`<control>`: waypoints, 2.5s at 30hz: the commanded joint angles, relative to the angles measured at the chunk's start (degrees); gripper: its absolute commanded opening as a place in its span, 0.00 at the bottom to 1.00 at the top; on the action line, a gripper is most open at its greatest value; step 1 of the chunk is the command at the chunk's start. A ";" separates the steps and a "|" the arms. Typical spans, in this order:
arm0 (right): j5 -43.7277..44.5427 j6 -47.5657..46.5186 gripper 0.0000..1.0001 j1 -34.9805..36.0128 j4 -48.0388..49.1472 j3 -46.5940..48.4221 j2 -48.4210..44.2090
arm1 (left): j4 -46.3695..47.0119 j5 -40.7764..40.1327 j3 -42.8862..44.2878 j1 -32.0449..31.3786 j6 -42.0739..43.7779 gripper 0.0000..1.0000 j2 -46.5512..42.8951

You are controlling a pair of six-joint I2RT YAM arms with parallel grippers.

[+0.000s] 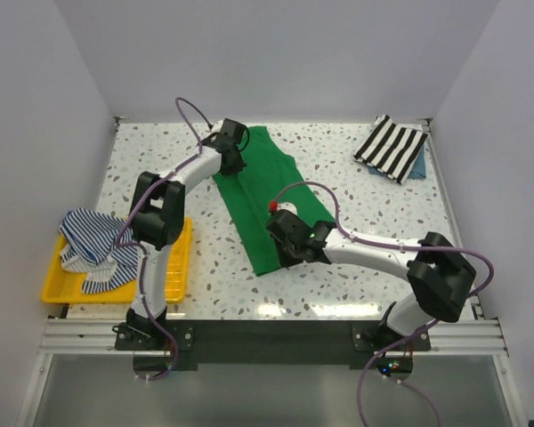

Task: Fold and stack the tank tops
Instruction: Fold the tank top

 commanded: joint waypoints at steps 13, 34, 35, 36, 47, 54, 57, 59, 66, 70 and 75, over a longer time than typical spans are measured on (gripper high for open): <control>4.37 0.81 0.00 -0.99 -0.22 -2.68 3.14 | 2.98 2.25 4.82 0.44 1.85 0.01 4.32; 9.92 -1.02 0.39 1.11 -6.64 2.76 -8.73 | 6.85 0.59 0.44 0.36 3.97 0.54 -5.95; 9.04 -1.47 0.38 1.12 -4.98 3.20 -7.77 | 7.02 0.41 -0.09 0.36 3.18 0.54 -6.57; 7.82 -1.82 0.34 1.21 -4.62 4.95 -5.41 | 7.46 0.24 -0.70 0.36 2.74 0.54 -7.79; 3.51 -7.18 0.18 1.91 4.87 7.96 12.36 | 12.55 6.73 -12.74 0.36 -0.43 0.16 -7.11; 3.14 -3.94 0.18 7.17 6.55 4.27 13.51 | 13.00 7.45 -16.18 0.36 -0.08 0.14 -5.35; 1.04 -0.51 0.17 10.78 7.25 3.65 14.21 | 11.68 6.48 -17.41 0.27 0.62 0.14 -4.99; -0.36 1.77 0.17 13.24 7.95 4.43 14.74 | 10.19 5.51 -18.37 0.27 1.24 0.14 -5.34; -4.15 3.19 0.20 17.12 8.04 12.95 16.67 | 9.05 3.13 -20.14 0.53 4.49 0.19 -8.77; -1.17 2.83 0.24 16.59 4.44 16.65 16.42 | 7.55 4.45 -17.15 0.44 5.28 0.21 -8.16; 0.59 2.75 0.29 13.87 2.95 15.08 9.66 | 6.49 5.51 -14.34 0.44 5.55 0.25 -9.38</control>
